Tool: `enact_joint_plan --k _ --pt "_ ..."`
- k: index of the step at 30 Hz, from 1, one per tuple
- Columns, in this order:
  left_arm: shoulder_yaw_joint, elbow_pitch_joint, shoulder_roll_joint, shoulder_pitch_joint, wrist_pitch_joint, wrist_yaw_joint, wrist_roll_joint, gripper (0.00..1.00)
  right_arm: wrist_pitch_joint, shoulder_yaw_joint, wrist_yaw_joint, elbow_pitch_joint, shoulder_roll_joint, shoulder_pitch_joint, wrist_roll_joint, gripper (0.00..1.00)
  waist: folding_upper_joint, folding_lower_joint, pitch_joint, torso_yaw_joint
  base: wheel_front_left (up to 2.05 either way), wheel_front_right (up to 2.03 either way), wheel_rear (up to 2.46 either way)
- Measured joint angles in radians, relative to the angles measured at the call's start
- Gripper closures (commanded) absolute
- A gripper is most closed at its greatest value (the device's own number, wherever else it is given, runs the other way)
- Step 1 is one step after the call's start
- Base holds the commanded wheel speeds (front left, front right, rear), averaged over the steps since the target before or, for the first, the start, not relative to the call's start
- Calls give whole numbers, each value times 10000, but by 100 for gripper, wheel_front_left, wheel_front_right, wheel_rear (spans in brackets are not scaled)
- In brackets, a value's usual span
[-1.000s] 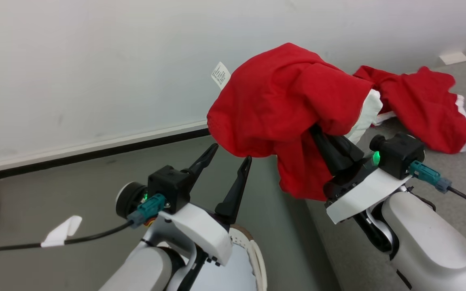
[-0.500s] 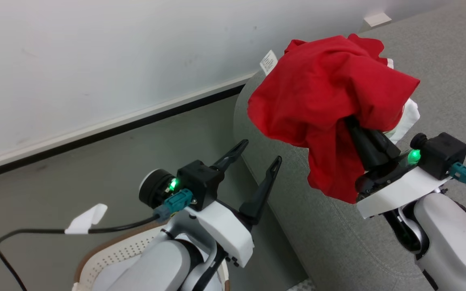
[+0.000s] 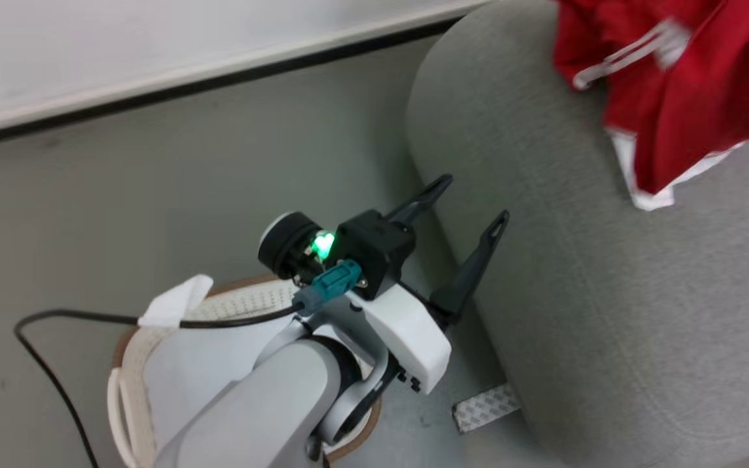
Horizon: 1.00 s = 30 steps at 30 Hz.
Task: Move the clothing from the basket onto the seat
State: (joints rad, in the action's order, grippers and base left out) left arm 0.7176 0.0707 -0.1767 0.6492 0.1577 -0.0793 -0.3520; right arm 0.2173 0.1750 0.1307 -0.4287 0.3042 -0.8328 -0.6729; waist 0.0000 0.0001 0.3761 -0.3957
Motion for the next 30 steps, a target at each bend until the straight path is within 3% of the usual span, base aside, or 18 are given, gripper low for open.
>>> enact_joint_plan --k 5,11,19,20,21,23,30 --pt "79 -17 109 499 -6 136 128 0 -265 -1289 0 -1149 686 -1671 420 100 0 1 868 571 0 0 0" --pt "8 50 253 1051 -73 182 174 0 -203 -3622 0 -2987 1787 -3568 1440 100 0 1 1911 1488 0 0 0" --pt "90 21 337 1076 -278 203 134 0 293 -5814 0 -6013 1845 -3610 3363 100 0 1 2695 2408 0 0 0" --pt "88 8 320 1067 -286 215 134 0 316 -6059 0 -6347 1774 -3504 3570 92 0 1 2747 2498 0 0 0" --pt "81 -6 297 1060 -313 211 136 0 355 -6249 0 -6617 1710 -3382 3825 75 0 1 2787 2575 0 0 0" --pt "19 -19 232 1060 -360 165 136 0 407 -6631 0 -6840 1557 -3228 4184 0 0 1 2830 2683 0 0 0" --pt "-353 -81 86 972 -729 -25 15 0 453 -7089 0 -4957 211 -2138 5076 0 0 0 2370 2575 0 0 0"
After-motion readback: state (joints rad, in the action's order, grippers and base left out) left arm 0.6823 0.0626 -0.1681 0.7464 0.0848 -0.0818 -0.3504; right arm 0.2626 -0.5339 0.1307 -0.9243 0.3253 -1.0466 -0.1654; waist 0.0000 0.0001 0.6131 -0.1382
